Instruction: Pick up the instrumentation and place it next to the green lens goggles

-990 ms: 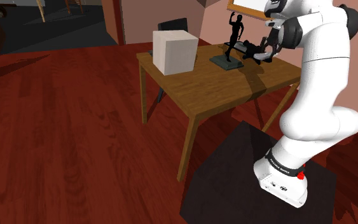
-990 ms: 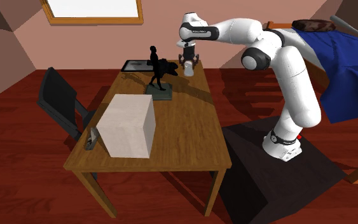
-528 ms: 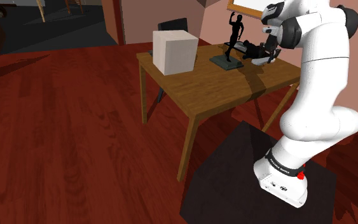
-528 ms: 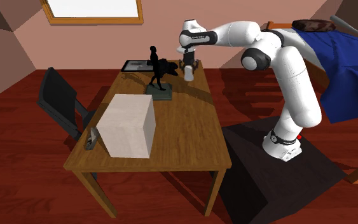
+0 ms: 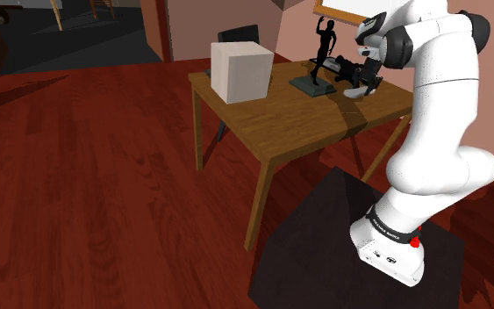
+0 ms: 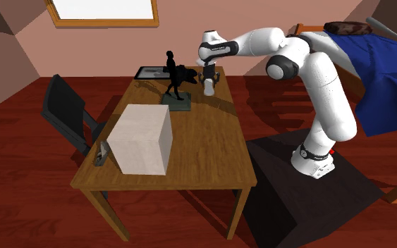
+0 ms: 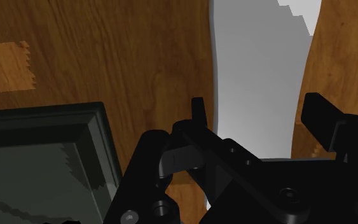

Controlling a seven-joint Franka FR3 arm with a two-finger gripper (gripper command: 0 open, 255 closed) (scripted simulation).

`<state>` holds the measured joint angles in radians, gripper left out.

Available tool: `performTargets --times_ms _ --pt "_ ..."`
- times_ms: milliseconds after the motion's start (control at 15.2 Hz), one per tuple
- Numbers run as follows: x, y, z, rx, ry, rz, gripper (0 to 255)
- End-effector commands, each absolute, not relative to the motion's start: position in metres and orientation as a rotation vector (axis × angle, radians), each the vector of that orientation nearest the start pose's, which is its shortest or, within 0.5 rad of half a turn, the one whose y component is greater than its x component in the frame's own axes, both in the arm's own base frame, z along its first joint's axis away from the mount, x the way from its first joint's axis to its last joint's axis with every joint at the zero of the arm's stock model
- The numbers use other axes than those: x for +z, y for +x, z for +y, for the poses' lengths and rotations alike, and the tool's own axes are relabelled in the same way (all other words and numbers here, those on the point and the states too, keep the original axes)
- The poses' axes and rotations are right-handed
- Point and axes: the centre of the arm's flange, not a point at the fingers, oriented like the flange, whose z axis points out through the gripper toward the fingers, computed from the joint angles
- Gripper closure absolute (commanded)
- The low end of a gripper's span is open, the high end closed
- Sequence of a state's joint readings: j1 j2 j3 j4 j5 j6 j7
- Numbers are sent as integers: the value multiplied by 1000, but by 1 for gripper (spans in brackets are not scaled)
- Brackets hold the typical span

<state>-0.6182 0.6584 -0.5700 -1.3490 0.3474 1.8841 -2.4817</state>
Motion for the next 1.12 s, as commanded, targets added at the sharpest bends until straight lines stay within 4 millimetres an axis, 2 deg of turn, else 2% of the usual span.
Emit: performTargets --times_ms 0,330,792,858,1056 --pt "369 370 -614 5 -2506 -1857 255" --pt "343 370 -614 5 -2506 -1857 255" --pt "343 370 -614 5 -2506 -1857 255" --pt "343 370 -614 5 -2506 -1857 0" --pt "343 370 -614 5 -2506 -1857 0"
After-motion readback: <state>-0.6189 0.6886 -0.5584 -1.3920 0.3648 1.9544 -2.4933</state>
